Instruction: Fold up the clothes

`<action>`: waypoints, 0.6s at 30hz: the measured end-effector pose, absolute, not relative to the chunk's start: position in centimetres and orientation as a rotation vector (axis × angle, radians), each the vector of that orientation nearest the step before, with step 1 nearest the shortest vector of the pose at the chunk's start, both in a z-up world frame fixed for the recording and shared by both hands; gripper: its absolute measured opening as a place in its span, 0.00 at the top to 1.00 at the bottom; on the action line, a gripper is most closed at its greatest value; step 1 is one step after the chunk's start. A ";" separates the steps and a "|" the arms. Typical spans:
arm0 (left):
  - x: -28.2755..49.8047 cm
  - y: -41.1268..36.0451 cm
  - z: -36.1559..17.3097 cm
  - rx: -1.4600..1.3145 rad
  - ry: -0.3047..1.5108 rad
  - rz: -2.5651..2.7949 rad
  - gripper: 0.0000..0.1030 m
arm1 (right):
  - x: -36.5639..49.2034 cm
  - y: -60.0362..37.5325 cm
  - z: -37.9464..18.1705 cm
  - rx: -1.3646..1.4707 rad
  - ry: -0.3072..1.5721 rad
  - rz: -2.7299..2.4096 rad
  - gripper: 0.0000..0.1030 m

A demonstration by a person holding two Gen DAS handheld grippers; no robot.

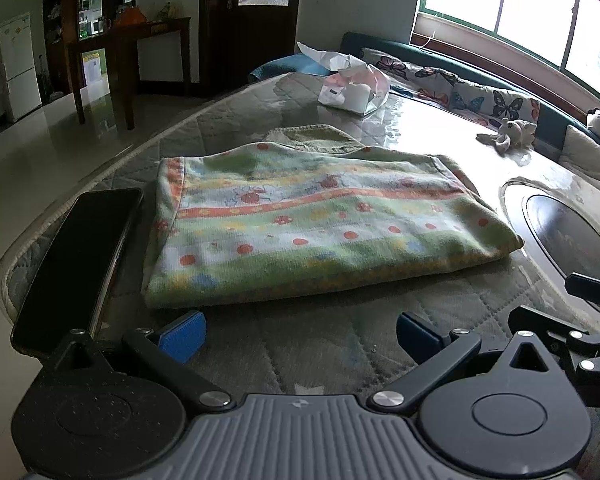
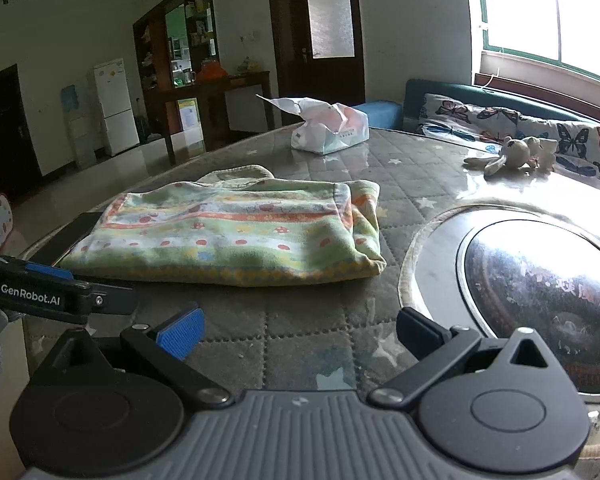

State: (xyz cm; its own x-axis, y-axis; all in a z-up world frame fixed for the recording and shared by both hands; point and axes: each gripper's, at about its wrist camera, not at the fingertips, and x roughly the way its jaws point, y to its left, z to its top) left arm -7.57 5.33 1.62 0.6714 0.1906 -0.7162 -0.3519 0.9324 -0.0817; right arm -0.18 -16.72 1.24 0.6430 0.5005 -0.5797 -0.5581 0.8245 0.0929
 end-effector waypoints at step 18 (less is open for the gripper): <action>-7.4 5.0 1.5 -0.216 0.780 0.296 0.00 | -0.3 -16.2 0.7 -0.112 0.648 0.592 0.00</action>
State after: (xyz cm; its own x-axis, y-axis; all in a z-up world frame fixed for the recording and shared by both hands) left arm -7.44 4.97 1.47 0.6731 0.1812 -0.7170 -0.3399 0.9369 -0.0823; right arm -0.27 -16.22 0.68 0.6392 0.4842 -0.5975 -0.5519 0.8298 0.0820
